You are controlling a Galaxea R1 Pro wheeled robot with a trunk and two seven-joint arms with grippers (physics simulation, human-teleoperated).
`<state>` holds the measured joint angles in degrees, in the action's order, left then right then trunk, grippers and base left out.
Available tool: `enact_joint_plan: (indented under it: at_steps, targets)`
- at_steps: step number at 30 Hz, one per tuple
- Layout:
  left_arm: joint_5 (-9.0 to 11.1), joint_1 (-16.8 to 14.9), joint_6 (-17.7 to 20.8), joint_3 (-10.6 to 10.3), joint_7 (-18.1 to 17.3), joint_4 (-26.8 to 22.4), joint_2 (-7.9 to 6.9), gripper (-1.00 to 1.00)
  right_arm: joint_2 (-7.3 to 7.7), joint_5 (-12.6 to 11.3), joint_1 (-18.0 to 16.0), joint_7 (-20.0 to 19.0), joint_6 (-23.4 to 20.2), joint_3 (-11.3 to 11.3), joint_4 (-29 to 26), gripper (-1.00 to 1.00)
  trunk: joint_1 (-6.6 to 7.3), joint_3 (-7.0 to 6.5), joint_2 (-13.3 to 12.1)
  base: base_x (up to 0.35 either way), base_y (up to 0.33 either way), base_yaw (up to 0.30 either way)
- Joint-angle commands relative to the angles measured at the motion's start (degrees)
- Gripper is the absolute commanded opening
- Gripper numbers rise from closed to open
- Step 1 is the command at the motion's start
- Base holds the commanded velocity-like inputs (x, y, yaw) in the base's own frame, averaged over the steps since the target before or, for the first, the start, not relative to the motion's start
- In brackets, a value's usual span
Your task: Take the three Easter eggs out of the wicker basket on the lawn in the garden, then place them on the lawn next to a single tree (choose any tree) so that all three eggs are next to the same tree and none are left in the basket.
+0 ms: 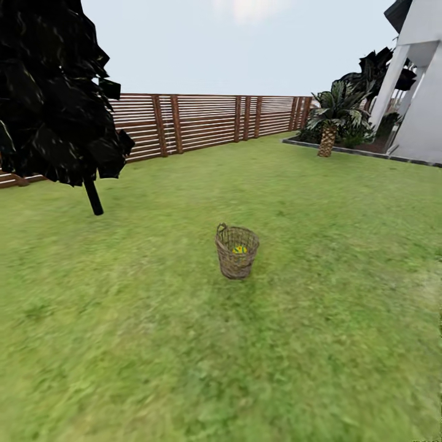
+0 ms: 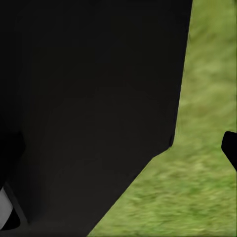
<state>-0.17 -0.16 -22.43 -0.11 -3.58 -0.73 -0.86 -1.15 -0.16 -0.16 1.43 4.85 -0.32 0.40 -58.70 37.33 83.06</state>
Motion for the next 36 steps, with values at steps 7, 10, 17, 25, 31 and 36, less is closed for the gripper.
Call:
enact_joint_plan:
  at_steps: [7, 10, 17, 25, 31, 36]
  targets:
    - [0.0, 0.0, -0.2, 0.0, -0.2, 0.0, -0.02, 1.00, 0.01, 0.0, 0.0, 0.1, 0.2, 0.0, 0.0, 1.00, -0.03, 0.04, 0.0, 0.294, 0.165, -0.273]
    - [0.0, 0.0, -0.2, 0.0, -0.2, 0.0, -0.02, 1.00, 0.01, 0.0, 0.0, 0.1, 0.2, 0.0, 0.0, 1.00, -0.03, 0.04, 0.0, 0.291, 0.168, -0.273]
    - [0.0, 0.0, -0.2, 0.0, -0.2, 0.0, -0.02, 1.00, -0.03, 0.0, 0.0, 0.1, 0.2, 0.0, 0.0, 1.00, -0.03, 0.04, 0.0, 0.284, 0.171, -0.213]
    - [0.0, 0.0, -0.2, 0.0, -0.2, 0.0, -0.02, 1.00, -0.06, 0.0, 0.0, 0.1, 0.2, 0.0, 0.0, 1.00, -0.03, 0.04, 0.0, 0.279, 0.174, -0.039]
    - [0.1, 0.0, -0.2, 0.0, -0.2, 0.0, -0.02, 1.00, -0.07, 0.0, 0.0, 0.1, 0.2, 0.0, 0.0, 1.00, -0.03, 0.04, 0.0, 0.278, 0.174, -0.006]
    - [0.1, 0.0, -0.2, 0.0, -0.2, 0.0, -0.02, 1.00, -0.05, 0.0, 0.0, 0.1, 0.2, 0.0, 0.0, 1.00, -0.03, 0.04, 0.0, 0.277, 0.175, -0.001]
